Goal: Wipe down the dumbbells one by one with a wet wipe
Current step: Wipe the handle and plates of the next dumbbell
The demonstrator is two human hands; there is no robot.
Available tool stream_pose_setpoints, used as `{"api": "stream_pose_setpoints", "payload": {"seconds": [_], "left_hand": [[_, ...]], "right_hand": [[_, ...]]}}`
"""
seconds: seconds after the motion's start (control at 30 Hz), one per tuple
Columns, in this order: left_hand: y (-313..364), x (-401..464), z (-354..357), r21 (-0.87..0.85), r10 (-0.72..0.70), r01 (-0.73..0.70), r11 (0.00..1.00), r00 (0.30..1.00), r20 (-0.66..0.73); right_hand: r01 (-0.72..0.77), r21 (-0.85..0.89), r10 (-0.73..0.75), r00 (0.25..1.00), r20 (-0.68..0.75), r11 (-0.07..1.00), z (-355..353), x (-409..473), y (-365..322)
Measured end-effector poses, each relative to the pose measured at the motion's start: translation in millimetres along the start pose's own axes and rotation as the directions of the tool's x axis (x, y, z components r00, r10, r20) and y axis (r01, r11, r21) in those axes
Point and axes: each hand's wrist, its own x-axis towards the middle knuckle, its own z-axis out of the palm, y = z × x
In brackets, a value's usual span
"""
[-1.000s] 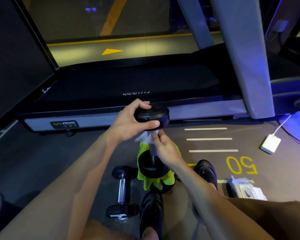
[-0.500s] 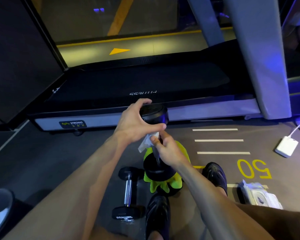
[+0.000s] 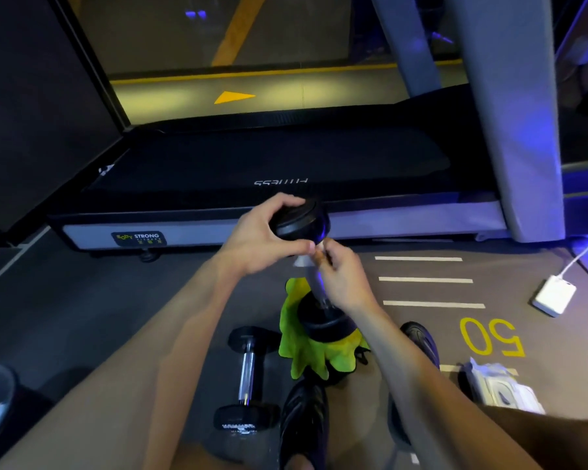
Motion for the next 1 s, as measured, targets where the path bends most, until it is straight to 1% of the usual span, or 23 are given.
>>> {"api": "stream_pose_setpoints", "payload": {"seconds": [0.07,0.17,0.23,0.27,0.3,0.37,0.4,0.47,0.5,0.57,0.6,0.63,0.73,0.77,0.83,0.9,0.97,1.0], "left_hand": [[-2.8,0.4,-3.9,-0.013,0.000,0.000,1.000,1.000,0.014],[-2.9,1.2,-1.0,-0.029,-0.006,0.007,1.000,1.000,0.028],[0.0,3.0,4.3,-0.039,0.014,-0.012,0.999,0.999,0.039],[1.7,4.0,7.0,-0.036,0.025,-0.023,0.999,0.999,0.042],[3.6,4.8,9.6,-0.031,0.031,-0.030,0.999,0.999,0.043],[6.2,6.4,13.1,-0.019,0.034,-0.033,0.999,0.999,0.030],[6.4,7.2,13.3,-0.008,0.026,-0.026,1.000,0.999,0.020],[4.5,6.9,11.8,0.006,0.003,-0.003,1.000,1.000,0.003],[2.9,6.5,10.0,0.002,-0.006,0.006,1.000,1.000,-0.001],[1.0,5.3,8.1,-0.012,-0.014,0.014,1.000,1.000,0.010],[1.2,5.1,7.8,-0.011,-0.013,0.013,1.000,1.000,0.015],[2.4,4.4,7.8,-0.005,-0.008,0.008,1.000,1.000,0.017],[9.6,2.3,9.3,0.014,0.003,-0.004,1.000,1.000,0.021],[10.8,1.7,9.2,0.025,0.007,-0.007,1.000,1.000,0.025],[11.8,1.7,8.8,0.037,0.017,-0.018,0.999,0.999,0.031],[11.8,1.3,8.8,0.046,0.024,-0.026,0.999,0.999,0.039],[12.9,1.7,9.2,0.045,0.021,-0.022,0.999,0.999,0.033],[14.3,1.6,9.9,0.043,0.021,-0.022,0.999,0.999,0.026]], "right_hand": [[-0.008,-0.049,0.011,0.998,0.059,0.999,-4.5,-6.0,3.2],[-0.033,-0.265,0.081,0.982,0.169,0.964,-11.8,-33.9,24.7],[-0.057,-0.339,0.129,0.972,0.195,0.939,-14.1,-40.4,29.0],[-0.076,-0.332,0.139,0.976,0.170,0.940,-12.4,-36.8,23.3],[-0.077,-0.286,0.117,0.985,0.125,0.955,-10.2,-31.6,11.1],[-0.097,-0.100,0.101,0.994,0.034,0.990,-1.3,-21.2,-13.6],[-0.099,-0.052,0.100,0.995,0.022,0.994,5.0,-21.5,-22.8],[-0.056,-0.072,0.059,0.997,0.040,0.996,17.0,-33.9,-15.7],[-0.055,-0.133,0.059,0.998,0.030,0.990,21.2,-42.0,-3.1],[-0.127,-0.223,0.121,0.992,-0.042,0.967,18.9,-47.4,9.7],[-0.181,-0.215,0.165,0.982,-0.088,0.960,19.3,-41.5,10.2],[-0.183,-0.176,0.161,0.978,-0.130,0.967,20.8,-34.6,3.4],[-0.097,-0.019,0.089,0.962,-0.258,0.995,25.8,-17.5,-18.4],[-0.095,-0.025,0.085,0.958,-0.275,0.995,26.5,-19.4,-17.4],[-0.100,-0.120,0.069,0.969,-0.236,0.988,19.7,-32.4,-5.5],[-0.118,-0.185,0.092,0.986,-0.142,0.976,7.2,-44.3,14.3],[-0.148,-0.130,0.142,0.988,-0.057,0.980,-3.4,-46.4,20.2],[-0.161,-0.062,0.158,0.986,-0.052,0.985,-5.9,-42.2,17.6]]}}
